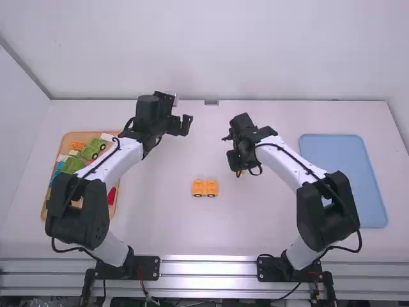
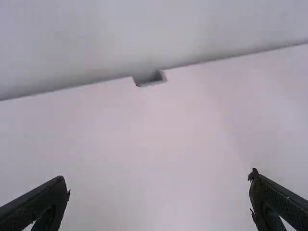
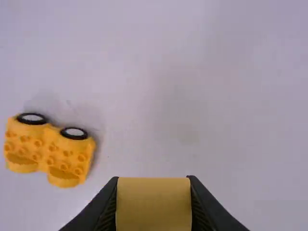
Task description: Assemble lego blocks to make yellow taxi
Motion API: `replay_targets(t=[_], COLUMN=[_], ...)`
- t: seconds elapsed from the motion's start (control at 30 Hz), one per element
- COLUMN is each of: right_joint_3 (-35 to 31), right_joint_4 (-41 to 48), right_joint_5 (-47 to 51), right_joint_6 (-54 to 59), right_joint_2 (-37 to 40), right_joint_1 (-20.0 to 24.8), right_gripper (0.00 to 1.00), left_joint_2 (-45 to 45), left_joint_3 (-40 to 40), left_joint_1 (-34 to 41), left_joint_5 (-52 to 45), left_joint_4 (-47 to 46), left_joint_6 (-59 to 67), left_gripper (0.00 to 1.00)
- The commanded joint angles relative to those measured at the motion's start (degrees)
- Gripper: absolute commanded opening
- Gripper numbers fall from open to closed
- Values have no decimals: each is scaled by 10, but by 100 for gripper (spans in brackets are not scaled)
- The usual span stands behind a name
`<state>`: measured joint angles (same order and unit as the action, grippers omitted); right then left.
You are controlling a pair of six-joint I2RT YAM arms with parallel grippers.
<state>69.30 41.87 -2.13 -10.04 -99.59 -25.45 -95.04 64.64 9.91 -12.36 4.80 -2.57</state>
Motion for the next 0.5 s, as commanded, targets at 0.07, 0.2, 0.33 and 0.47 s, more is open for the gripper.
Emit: replay_targets(t=[0.07,0.2,0.33,0.47], right_joint_3=[-66,-93,-104,-112], right_joint_4=[-10,-30,-28,-46], right_joint_5=[5,-68,-51,-60], right_joint_6=[-146,-160,-202,-180], right_joint_2=[4,5,5,1], right_joint_1=[-2,11,16,14], right_gripper=[15,18,11,13], left_joint_2=[1,1,1,1], left_joint_3=[13,13,13,13], left_joint_1=[-5,-5,-5,-5], left_joint_5=[38,45,43,43], left_joint_4=[-4,-8,-22,-39], left_joint_6=[2,-27,-26,-26], left_gripper=[99,99,99,99])
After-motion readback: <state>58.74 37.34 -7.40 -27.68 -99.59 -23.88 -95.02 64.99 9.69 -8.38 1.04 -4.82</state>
